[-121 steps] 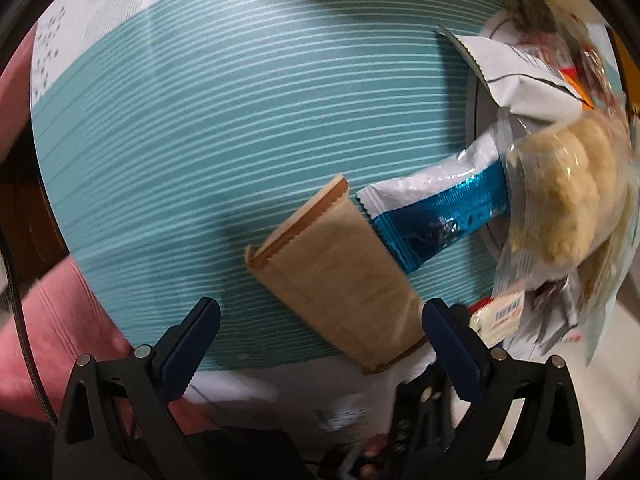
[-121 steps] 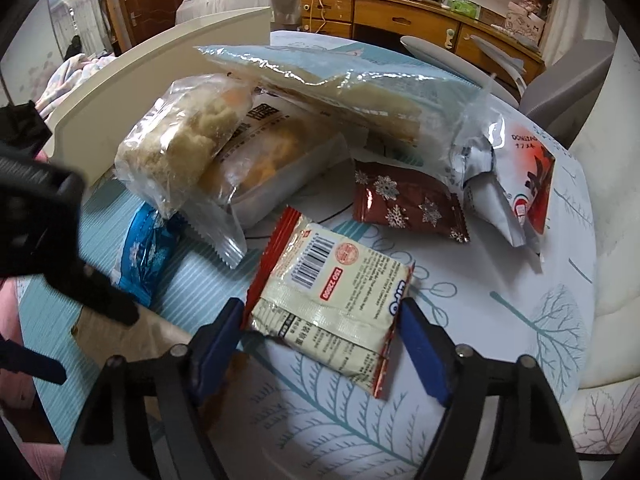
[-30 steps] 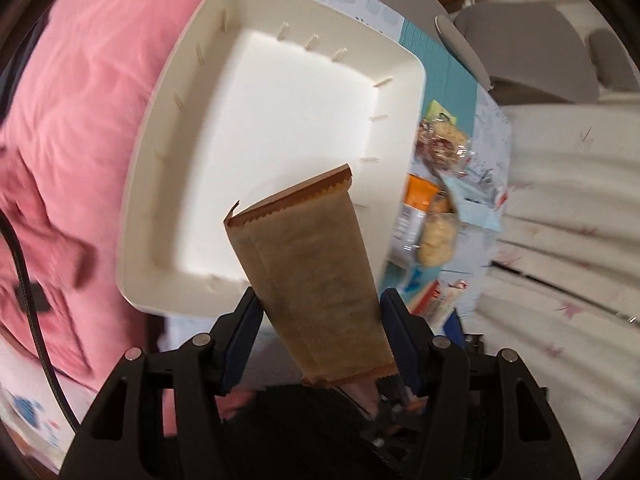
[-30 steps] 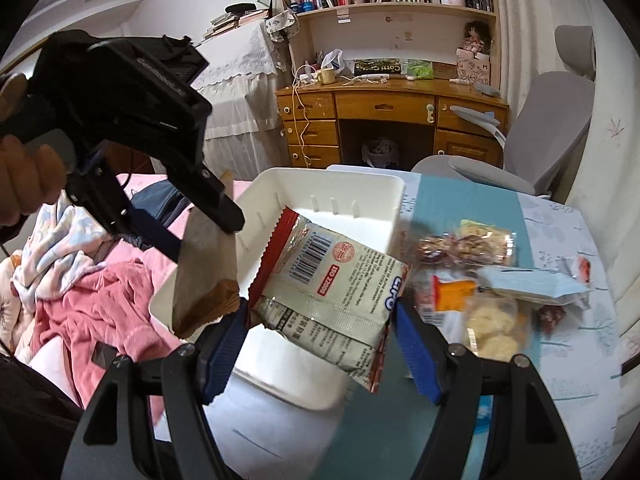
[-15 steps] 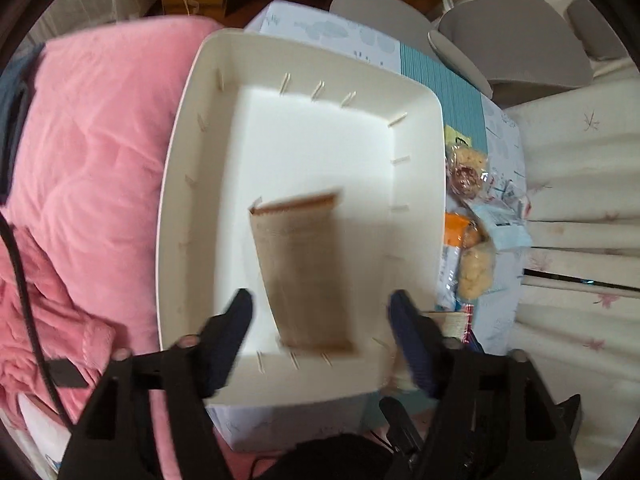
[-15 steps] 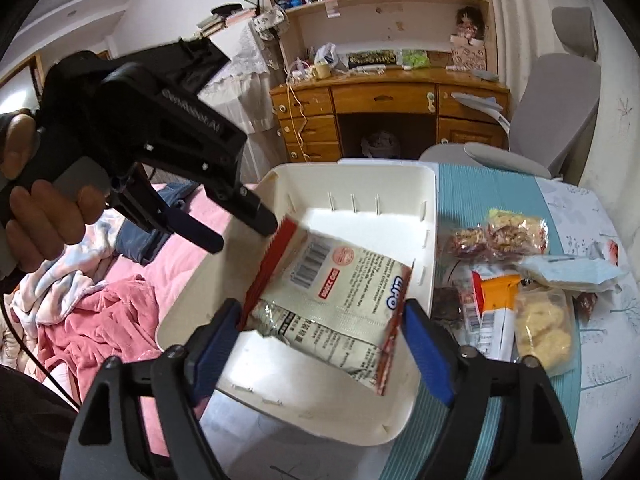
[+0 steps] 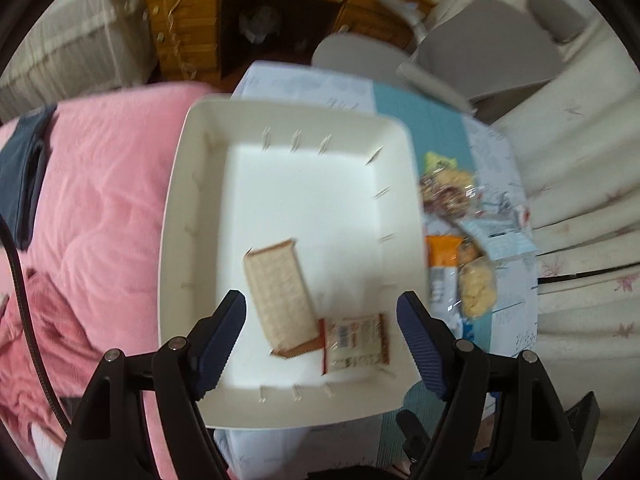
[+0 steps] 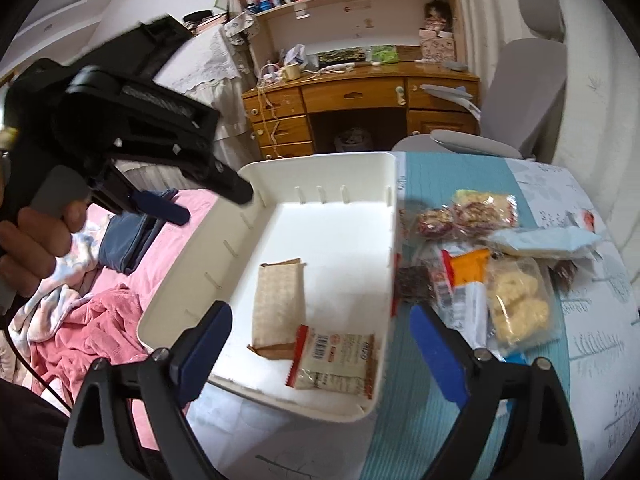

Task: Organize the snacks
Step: 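Reach the left tool to the clear puffed-snack bag while the right tool grasps the blue candy, then carry the puffed-snack bag and blue candy into the white tray and release both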

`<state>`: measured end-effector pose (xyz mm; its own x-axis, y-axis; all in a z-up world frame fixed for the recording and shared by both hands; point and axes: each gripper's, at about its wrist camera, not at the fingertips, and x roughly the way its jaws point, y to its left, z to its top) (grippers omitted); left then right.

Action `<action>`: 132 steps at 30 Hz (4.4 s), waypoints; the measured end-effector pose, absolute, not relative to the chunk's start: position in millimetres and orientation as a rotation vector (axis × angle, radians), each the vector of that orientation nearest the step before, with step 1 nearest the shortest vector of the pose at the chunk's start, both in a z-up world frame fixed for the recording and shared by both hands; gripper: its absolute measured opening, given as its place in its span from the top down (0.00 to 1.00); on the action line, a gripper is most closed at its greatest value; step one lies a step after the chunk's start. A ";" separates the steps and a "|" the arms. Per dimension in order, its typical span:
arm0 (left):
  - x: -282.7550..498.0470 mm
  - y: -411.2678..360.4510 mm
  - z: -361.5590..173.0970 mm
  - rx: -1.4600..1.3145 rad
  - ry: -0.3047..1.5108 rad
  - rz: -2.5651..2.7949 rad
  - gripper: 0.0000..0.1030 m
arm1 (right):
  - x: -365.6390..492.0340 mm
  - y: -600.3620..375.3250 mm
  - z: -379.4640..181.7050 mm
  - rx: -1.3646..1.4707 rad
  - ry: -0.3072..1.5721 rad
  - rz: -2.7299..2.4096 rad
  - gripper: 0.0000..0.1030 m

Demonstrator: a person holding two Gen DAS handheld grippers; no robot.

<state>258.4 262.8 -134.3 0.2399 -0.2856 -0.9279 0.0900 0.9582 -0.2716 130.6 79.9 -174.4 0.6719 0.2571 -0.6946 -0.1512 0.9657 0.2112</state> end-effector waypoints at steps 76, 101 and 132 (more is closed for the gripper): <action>258.3 6.3 -266.2 -0.276 1.535 -0.111 0.34 | 151.2 -75.3 -292.3 0.017 1.140 0.440 0.61; 229.0 46.6 -199.1 -0.249 1.490 -0.270 0.61 | 134.8 -51.1 -273.4 0.085 1.178 0.373 0.72; 170.8 226.1 -113.0 -0.317 1.232 -0.324 0.61 | 115.5 8.5 -174.3 0.286 0.909 0.256 0.72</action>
<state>170.8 226.1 -113.0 0.2984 -0.4077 -0.8630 0.0699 0.9111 -0.4063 115.5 8.5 -174.3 0.5890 0.3363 -0.7348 -0.0966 0.9321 0.3492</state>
